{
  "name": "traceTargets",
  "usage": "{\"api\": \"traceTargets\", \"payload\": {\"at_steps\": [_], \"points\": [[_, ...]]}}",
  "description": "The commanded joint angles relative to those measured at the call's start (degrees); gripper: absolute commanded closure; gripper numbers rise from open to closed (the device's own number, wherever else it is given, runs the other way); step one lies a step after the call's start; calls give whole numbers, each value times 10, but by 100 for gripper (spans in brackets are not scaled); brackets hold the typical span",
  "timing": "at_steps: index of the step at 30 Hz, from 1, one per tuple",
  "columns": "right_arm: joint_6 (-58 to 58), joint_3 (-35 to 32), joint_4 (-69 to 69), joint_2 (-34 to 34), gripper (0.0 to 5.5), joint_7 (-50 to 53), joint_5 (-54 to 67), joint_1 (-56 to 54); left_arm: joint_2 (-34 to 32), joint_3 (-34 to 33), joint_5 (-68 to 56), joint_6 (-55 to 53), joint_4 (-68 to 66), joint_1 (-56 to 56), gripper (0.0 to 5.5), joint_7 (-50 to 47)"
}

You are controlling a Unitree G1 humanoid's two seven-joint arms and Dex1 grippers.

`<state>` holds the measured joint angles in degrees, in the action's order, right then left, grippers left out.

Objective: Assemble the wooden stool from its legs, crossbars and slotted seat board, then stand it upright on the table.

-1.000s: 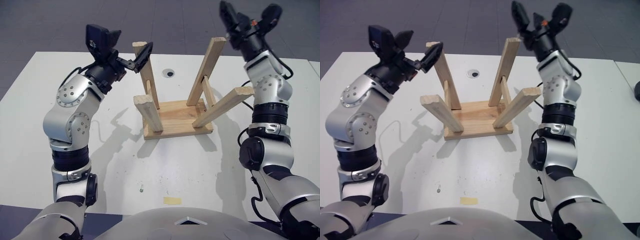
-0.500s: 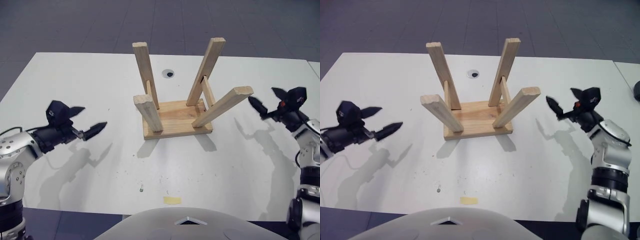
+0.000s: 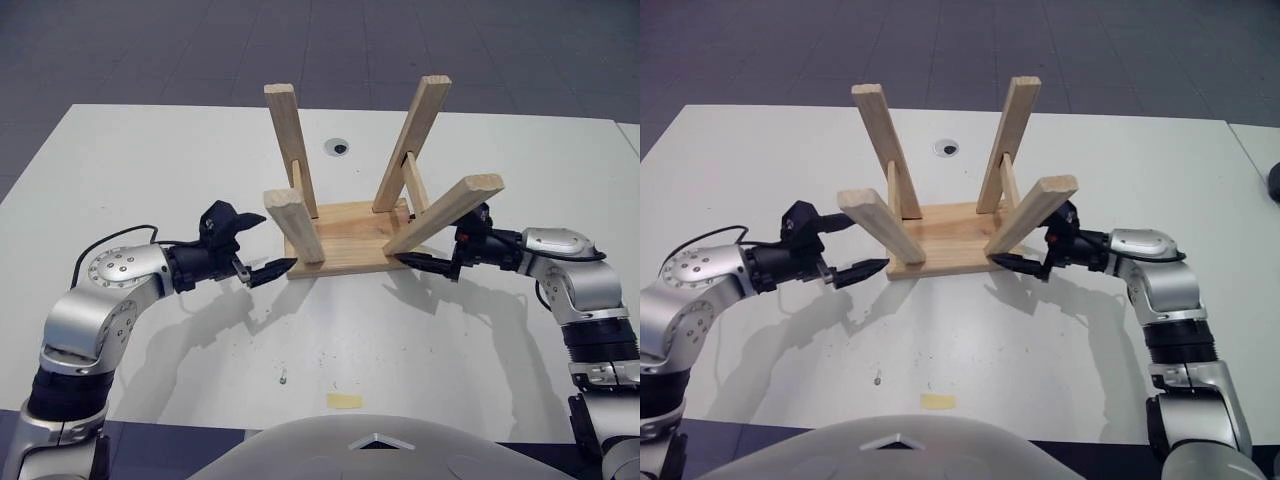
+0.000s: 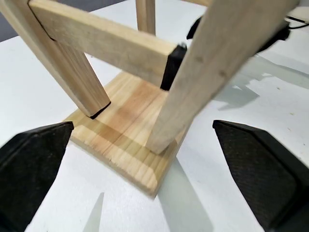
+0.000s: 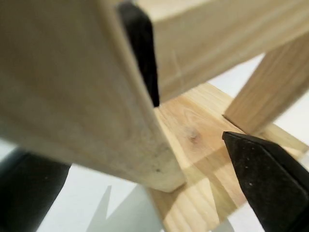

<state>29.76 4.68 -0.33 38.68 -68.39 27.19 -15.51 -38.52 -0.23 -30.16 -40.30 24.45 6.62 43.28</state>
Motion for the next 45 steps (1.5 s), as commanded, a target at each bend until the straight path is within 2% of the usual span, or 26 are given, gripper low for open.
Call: {"api": "traceTargets", "payload": {"at_steps": [1, 8, 15, 18, 27, 34, 38, 42, 45], "points": [[50, 4, 41, 45, 10, -32, 18, 9, 0, 9, 17, 13, -18, 12, 14, 1], [-1, -1, 2, 30, 10, 7, -23, 8, -5, 6, 26, 23, -27, 5, 14, 8], [39, 0, 24, 26, 10, -8, 11, 24, -3, 22, -17, 4, -18, 11, 14, 56], [52, -9, 13, 14, 10, -2, 24, 12, -7, 39, -5, 13, -47, 33, 58, 73], [81, 1, -49, -16, 163, -19, 37, -34, -8, 66, 7, 19, -97, 54, 216, 102], [119, 9, -55, -19, 279, -42, 54, -41, 0, 47, -38, -24, -106, 63, 338, 124], [261, -68, -52, -57, 299, -17, 179, -46, 5, 14, -124, -100, -85, 59, 400, 132], [385, -146, -32, -105, 320, 71, 281, -34, 5, -14, -182, -160, -67, 45, 416, 113], [448, -201, -25, -147, 336, 168, 329, -32, 29, -50, -237, -211, -67, 42, 422, 58]]}}
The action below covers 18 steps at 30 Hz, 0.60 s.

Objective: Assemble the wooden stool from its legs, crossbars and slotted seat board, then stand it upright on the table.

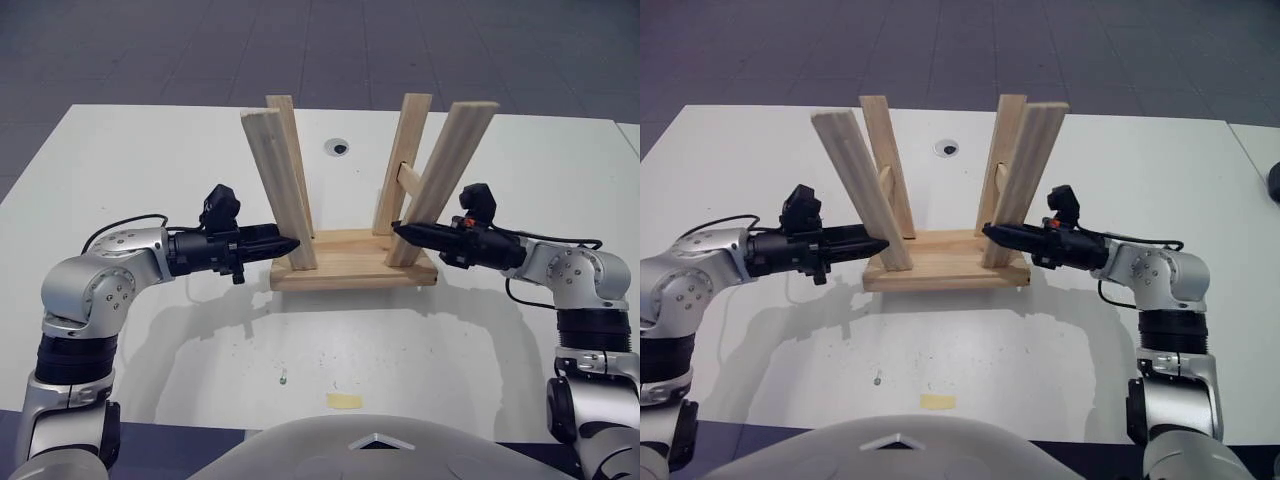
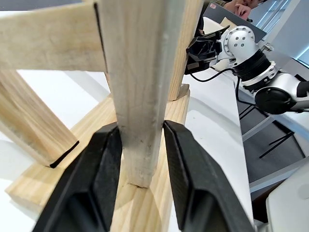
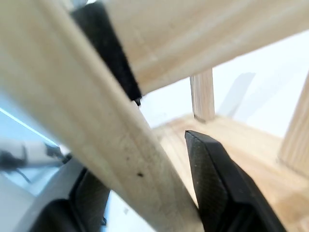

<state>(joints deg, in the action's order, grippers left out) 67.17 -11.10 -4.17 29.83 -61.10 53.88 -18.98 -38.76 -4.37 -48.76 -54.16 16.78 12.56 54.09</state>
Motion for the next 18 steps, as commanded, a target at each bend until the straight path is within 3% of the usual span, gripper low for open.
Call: {"api": "traceTargets", "payload": {"at_steps": [1, 3, 7, 15, 18], "points": [[83, -56, 16, -70, 341, 126, 68, 4, 43, -17, -59, -80, 7, -16, 423, -75], [88, -73, 11, -86, 299, 173, 70, 0, 41, -16, -46, -68, 10, -21, 424, -92], [78, -79, -5, -81, 232, 210, 59, -9, 43, -40, -36, -53, -17, -7, 343, -120], [-53, -48, -69, -14, 101, 167, -38, -42, 47, -124, -42, 12, -77, 39, 212, -135], [-83, -42, -93, 2, 53, 148, -60, -57, 39, -115, -31, 20, -68, 31, 163, -121]]}}
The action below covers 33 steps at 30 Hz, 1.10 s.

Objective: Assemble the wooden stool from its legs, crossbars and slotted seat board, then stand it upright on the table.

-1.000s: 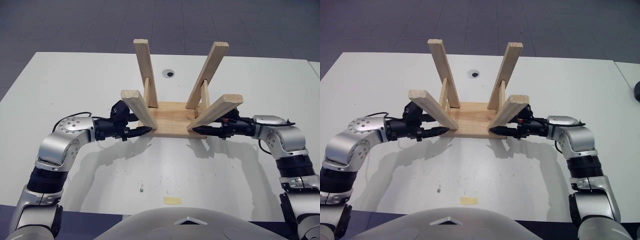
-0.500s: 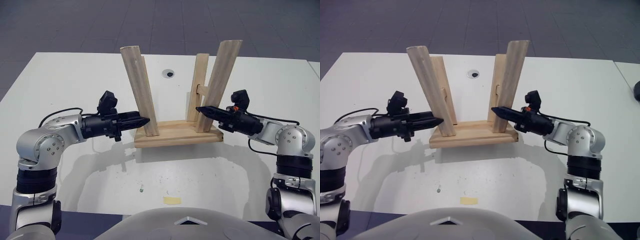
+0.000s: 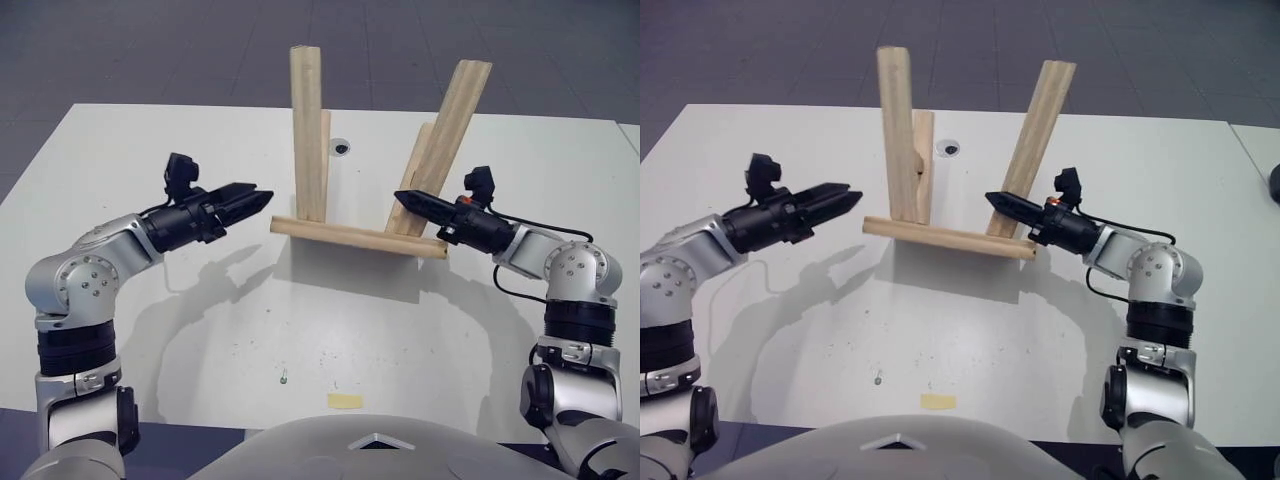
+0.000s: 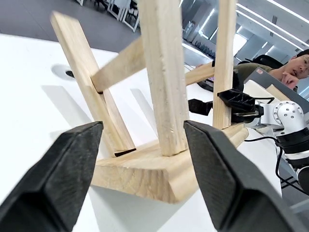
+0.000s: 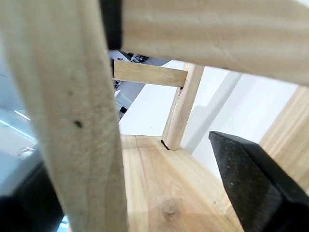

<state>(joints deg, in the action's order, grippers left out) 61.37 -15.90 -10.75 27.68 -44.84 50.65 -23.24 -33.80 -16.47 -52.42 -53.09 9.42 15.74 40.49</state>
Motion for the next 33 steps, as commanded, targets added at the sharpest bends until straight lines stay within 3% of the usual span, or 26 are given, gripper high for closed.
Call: {"api": "traceTargets", "payload": {"at_steps": [1, 3, 7, 10, 13, 17, 24, 28, 33], "points": [[-36, 7, -34, 32, 42, -25, -35, -15, -12, 16, 15, 14, 12, -7, 152, 21], [-46, -2, -49, 47, 14, -41, -39, -16, -24, 40, 42, 33, 24, -18, 122, 37], [-65, -7, -64, 69, 10, -62, -54, 1, -41, 64, 63, 48, 36, -25, 56, 68], [-66, -47, -38, 95, 10, -92, -31, 45, -50, 64, 74, 60, 33, -24, 14, 78], [-107, -48, 37, 130, 10, -140, -55, 140, -53, 50, 80, 67, 18, -21, 14, 74], [-186, 8, 122, 172, 10, -191, -120, 224, -36, 13, 63, 68, 25, -34, 14, 49], [-344, 112, 125, 128, 10, -176, -234, 163, 7, 15, 49, 67, 46, -35, 14, 5], [-380, 155, 112, 104, 10, -185, -257, 133, 11, 25, 55, 69, 42, -23, 14, 1], [-404, 163, 83, 99, 89, -199, -262, 112, 13, 31, 61, 75, 41, -24, 10, 0]]}}
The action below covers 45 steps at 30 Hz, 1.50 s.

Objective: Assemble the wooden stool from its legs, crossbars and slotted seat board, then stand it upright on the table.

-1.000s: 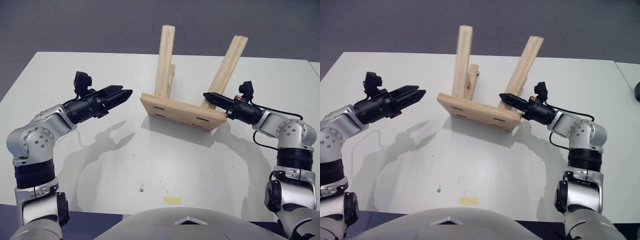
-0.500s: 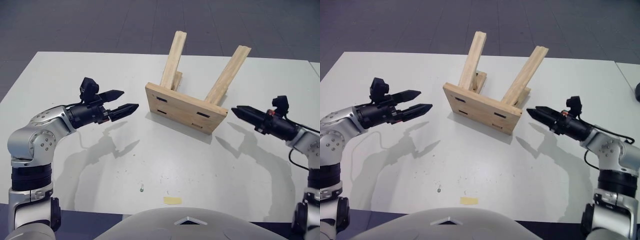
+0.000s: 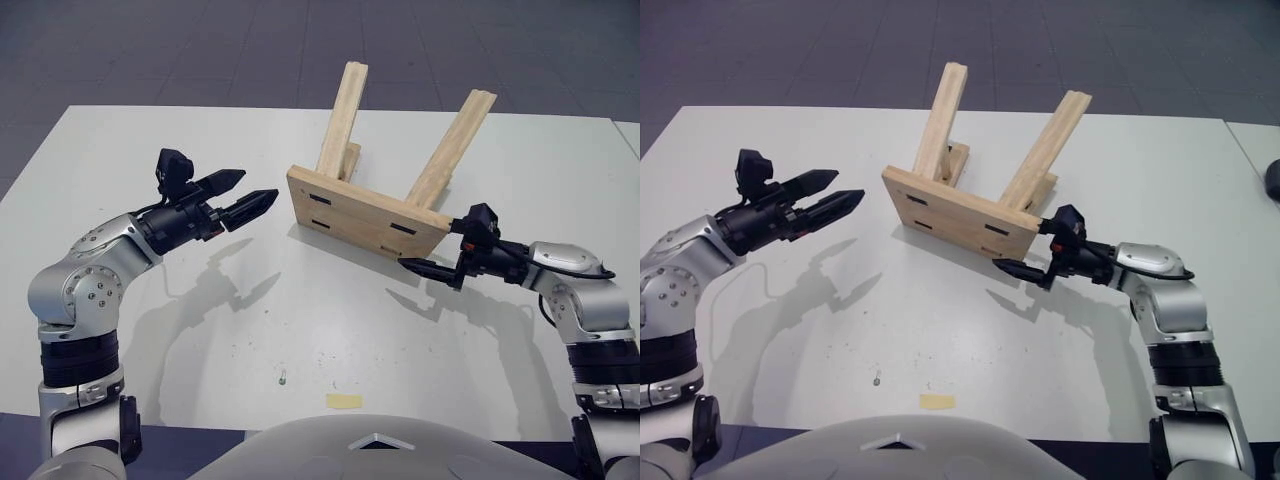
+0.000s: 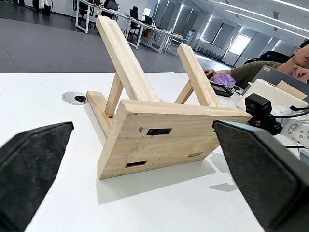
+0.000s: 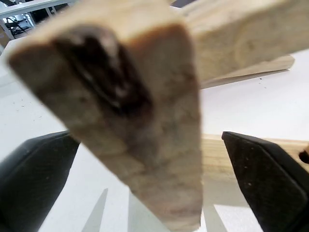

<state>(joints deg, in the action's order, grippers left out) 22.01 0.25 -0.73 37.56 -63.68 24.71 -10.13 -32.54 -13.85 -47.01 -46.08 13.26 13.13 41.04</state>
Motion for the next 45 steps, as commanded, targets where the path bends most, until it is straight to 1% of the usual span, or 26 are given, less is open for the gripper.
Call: {"api": "traceTargets", "payload": {"at_steps": [1, 9, 13, 14, 16, 19, 23, 29, 33, 35, 37, 40, 45], "points": [[-12, 3, -26, 1, 105, -13, -5, -23, 0, 4, 8, 6, 4, 1, 10, -8], [-19, 19, -50, -4, 238, -27, -15, -42, 7, 8, 9, 15, 6, -9, 10, -14], [-6, 28, -53, 5, 298, -55, -8, -60, 3, 12, 15, 21, -5, -1, 10, -10], [-7, 32, -55, 9, 320, -65, -10, -63, 2, 12, 17, 22, -9, 3, 10, -11], [-22, 47, -59, 17, 354, -87, -23, -61, 1, 16, 18, 21, -15, 9, 10, -6], [-24, 60, -56, 26, 381, -115, -24, -56, -7, 28, 21, 21, -18, 11, 10, 10], [-30, 78, -50, 41, 388, -145, -30, -53, -26, 48, 45, 28, -50, 21, 10, 40], [-36, 85, -76, 44, 389, -158, -33, -73, -86, 96, 59, 19, -38, 9, 10, 139], [-41, 97, -91, 57, 389, -178, -44, -73, -76, 153, 135, 67, -121, 67, 10, 152], [-37, 106, -94, 59, 389, -189, -43, -78, -71, 192, 162, 82, -129, 83, 10, 177], [-30, 112, -95, 58, 389, -196, -41, -84, -71, 224, 176, 88, -118, 83, 46, 204], [-22, 120, -111, 52, 389, -204, -39, -106, -82, 252, 183, 88, -96, 66, 102, 240], [-14, 119, -117, 53, 389, -205, -35, -105, -78, 251, 187, 88, -97, 62, 191, 251]]}}
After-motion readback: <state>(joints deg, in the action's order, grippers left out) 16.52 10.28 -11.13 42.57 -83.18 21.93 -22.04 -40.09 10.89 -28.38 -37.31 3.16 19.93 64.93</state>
